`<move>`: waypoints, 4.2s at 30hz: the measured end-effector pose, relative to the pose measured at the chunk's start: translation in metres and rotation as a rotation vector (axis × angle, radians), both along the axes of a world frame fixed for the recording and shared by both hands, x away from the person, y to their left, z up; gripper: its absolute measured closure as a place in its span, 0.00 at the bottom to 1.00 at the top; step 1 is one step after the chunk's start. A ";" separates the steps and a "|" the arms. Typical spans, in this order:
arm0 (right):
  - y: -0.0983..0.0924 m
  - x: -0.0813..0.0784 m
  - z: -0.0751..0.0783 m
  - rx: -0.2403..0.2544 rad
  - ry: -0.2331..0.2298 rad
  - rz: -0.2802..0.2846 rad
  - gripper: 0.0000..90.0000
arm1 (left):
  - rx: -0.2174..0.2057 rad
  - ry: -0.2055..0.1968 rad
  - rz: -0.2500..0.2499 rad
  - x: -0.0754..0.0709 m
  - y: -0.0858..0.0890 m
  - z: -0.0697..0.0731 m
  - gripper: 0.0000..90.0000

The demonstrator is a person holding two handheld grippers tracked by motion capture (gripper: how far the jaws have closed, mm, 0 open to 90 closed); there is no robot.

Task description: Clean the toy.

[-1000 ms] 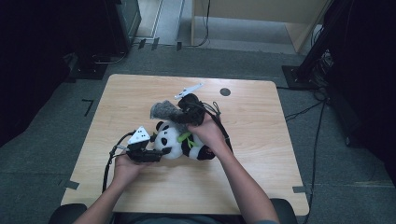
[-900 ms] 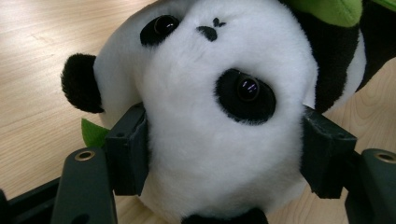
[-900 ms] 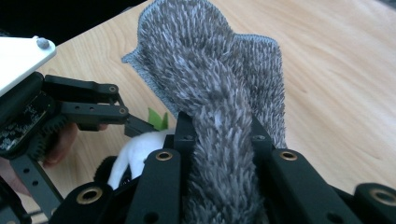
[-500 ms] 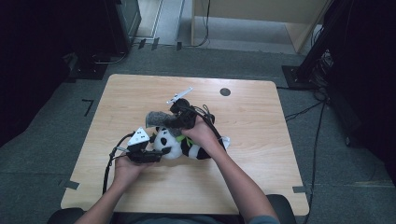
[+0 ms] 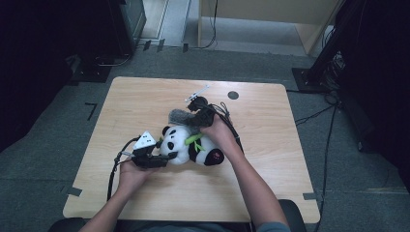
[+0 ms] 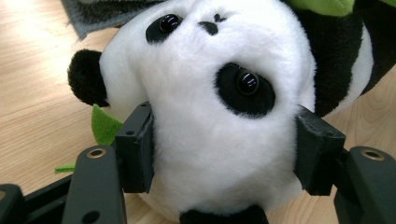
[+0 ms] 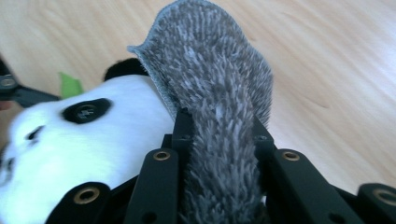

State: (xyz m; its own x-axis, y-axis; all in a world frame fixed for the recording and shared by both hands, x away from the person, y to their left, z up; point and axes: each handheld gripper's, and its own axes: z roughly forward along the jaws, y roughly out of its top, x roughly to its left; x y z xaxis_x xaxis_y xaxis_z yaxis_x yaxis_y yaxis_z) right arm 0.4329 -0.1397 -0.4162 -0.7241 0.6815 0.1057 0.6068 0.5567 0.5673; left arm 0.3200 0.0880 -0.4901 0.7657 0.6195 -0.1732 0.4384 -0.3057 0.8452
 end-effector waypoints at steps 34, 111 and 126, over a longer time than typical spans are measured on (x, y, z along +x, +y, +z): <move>0.040 -0.036 0.019 0.137 -0.023 0.143 0.84 | -0.005 -0.033 -0.005 -0.001 0.001 -0.002 0.37; -0.126 -0.056 0.000 0.260 -0.134 -0.215 0.82 | -0.022 0.097 0.008 0.015 -0.003 0.006 0.35; -0.159 -0.048 -0.013 0.213 -0.073 -0.333 0.83 | -0.033 0.065 -0.007 0.015 -0.001 0.002 0.33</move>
State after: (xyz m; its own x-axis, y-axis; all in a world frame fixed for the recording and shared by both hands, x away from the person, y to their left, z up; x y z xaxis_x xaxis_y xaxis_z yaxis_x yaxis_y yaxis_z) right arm 0.3852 -0.2989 -0.4289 -0.4781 0.8486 0.2264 0.6880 0.2017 0.6971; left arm 0.3345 0.0869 -0.4881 0.7566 0.6071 -0.2430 0.4906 -0.2813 0.8247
